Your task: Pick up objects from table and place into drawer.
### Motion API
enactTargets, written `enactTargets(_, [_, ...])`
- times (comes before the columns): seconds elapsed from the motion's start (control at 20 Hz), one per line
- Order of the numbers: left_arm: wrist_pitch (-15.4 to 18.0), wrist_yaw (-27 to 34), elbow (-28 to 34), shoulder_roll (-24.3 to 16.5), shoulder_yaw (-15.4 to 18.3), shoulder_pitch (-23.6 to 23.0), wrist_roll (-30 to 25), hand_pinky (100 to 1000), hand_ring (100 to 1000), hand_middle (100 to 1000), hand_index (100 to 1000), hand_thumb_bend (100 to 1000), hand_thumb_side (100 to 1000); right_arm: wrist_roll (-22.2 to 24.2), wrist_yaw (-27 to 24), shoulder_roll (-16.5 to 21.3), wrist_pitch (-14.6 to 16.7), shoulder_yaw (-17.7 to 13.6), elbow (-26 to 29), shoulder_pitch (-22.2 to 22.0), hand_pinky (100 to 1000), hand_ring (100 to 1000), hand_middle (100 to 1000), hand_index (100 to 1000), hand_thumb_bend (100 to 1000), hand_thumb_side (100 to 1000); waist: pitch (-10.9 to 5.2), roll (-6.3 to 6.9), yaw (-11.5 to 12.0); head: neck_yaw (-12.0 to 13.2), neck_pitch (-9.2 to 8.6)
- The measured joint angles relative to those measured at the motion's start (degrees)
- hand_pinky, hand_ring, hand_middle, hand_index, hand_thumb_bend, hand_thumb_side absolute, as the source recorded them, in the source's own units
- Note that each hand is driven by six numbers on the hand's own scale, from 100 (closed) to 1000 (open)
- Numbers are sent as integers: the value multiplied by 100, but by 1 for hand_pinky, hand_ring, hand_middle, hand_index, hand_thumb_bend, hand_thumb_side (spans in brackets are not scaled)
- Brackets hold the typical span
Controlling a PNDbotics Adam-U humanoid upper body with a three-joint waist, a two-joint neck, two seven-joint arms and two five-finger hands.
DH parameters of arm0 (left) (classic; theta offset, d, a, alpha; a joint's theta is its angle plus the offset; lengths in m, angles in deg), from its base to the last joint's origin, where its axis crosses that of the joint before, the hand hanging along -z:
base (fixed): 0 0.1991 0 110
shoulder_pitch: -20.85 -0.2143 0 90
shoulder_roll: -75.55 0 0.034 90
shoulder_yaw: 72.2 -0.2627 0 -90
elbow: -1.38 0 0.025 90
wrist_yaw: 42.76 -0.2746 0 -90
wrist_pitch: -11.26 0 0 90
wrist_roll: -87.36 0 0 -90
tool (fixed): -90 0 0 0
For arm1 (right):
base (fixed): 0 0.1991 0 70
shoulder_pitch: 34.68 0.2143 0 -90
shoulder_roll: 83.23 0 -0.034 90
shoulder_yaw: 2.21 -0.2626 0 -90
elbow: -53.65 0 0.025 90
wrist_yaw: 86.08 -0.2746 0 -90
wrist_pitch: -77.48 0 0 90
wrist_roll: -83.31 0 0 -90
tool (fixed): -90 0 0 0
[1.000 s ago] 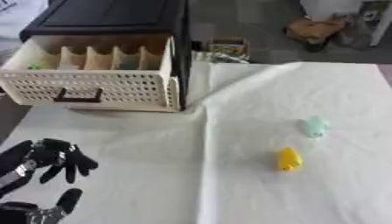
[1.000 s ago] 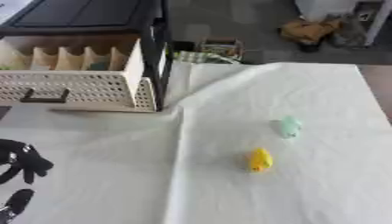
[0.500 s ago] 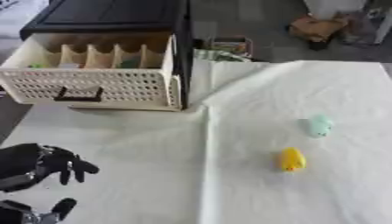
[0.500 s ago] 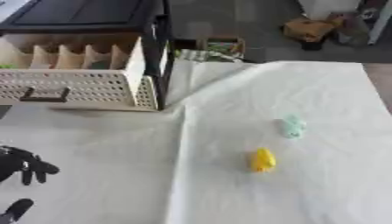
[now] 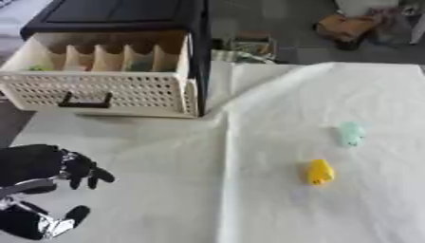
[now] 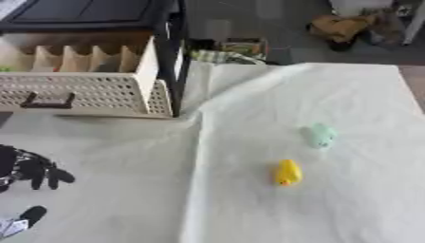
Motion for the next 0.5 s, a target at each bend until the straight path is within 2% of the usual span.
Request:
enactTargets(0.2, [-268, 21, 1, -1, 73, 260, -259, 291, 567, 618, 891, 105, 408, -33, 4, -55, 23, -20, 0, -38, 576, 618, 329, 727, 332, 857, 38, 18, -59, 32, -29])
enactTargets(0.5, [-631, 21, 8, -1, 210, 461, -191, 275, 550, 579, 850, 105, 408, -69, 4, -135, 80, -53, 0, -79, 575, 612, 323, 728, 340, 855, 73, 31, -95, 63, -74])
